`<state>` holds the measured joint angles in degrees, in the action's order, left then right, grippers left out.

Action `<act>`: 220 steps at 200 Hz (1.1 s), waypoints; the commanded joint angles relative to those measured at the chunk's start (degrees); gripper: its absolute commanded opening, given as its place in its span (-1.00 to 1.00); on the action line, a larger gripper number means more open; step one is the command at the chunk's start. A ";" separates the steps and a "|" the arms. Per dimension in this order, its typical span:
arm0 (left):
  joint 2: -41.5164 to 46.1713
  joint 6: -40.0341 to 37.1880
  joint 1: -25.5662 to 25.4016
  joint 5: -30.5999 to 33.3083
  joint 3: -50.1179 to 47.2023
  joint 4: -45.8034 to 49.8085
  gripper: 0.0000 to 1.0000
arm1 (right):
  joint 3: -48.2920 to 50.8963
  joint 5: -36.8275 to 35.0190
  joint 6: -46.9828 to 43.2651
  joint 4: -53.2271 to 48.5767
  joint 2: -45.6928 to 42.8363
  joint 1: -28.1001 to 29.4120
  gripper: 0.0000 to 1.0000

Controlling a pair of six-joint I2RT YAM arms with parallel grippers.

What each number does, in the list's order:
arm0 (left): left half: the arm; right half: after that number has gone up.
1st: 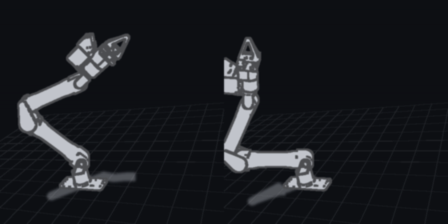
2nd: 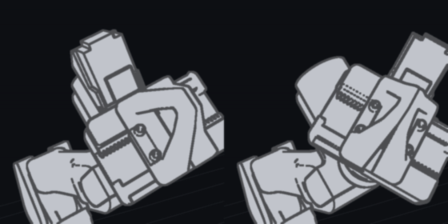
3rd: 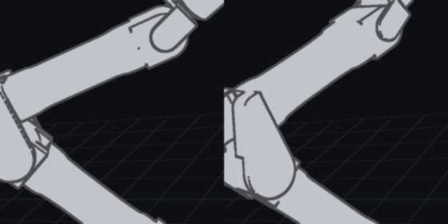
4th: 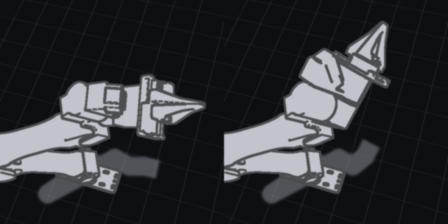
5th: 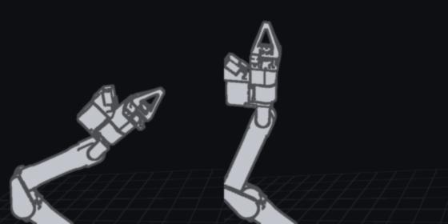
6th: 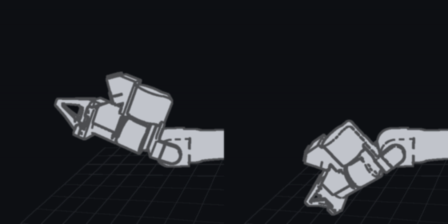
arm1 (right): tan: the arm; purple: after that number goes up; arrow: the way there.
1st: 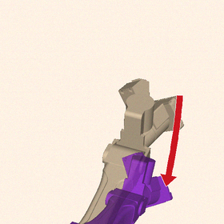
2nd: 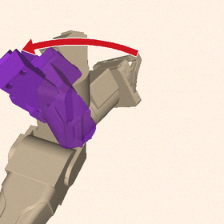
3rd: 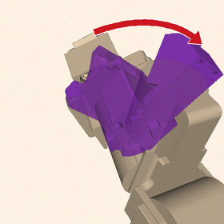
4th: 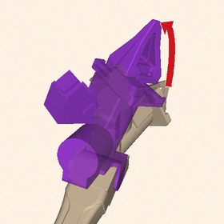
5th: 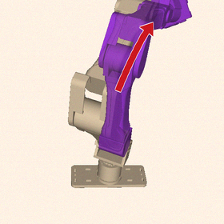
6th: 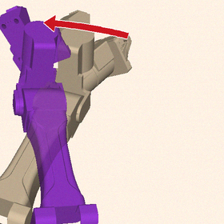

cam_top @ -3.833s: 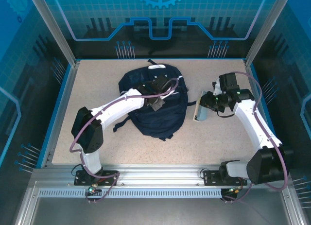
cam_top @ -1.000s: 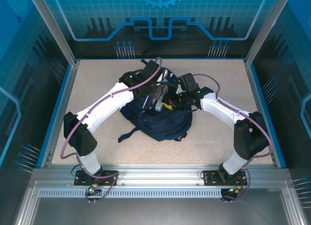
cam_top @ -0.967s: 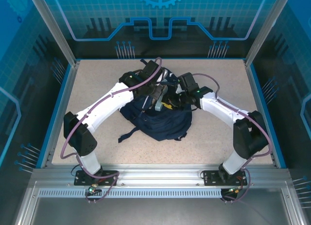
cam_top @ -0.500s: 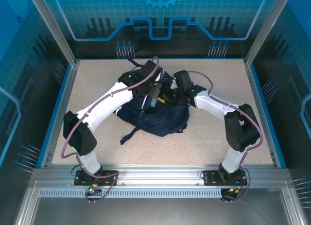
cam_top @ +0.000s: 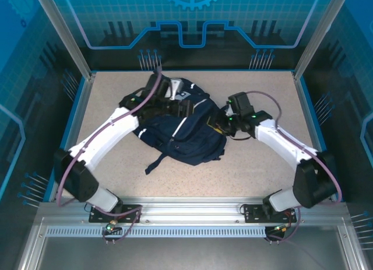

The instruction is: Pack books, pencil case, and school supplies into a backpack

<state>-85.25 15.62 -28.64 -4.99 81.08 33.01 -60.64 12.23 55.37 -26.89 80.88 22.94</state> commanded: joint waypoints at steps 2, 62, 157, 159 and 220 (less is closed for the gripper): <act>5.66 2.85 2.28 -4.46 -7.22 -4.12 0.66 | 1.73 -8.44 -4.23 -9.77 -3.49 -2.48 0.01; 14.25 0.10 3.42 -3.69 -22.95 -5.91 0.66 | -4.07 -6.72 -9.38 -11.17 -7.55 -2.18 0.65; 15.94 -4.13 3.52 -4.66 -36.09 -17.34 0.23 | -17.77 -0.35 -10.76 -11.62 7.72 8.28 0.64; 15.76 -4.24 3.51 -4.67 -36.10 -17.41 0.22 | -17.96 -0.41 -10.80 -11.80 8.02 8.40 0.63; 11.88 -6.08 3.51 -9.37 -36.14 -20.53 -0.07 | -17.33 -1.39 -9.10 -13.42 12.55 7.95 0.39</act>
<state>-72.42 11.60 -25.54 -10.70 45.25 15.31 -77.80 10.57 46.04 -38.70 93.08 31.09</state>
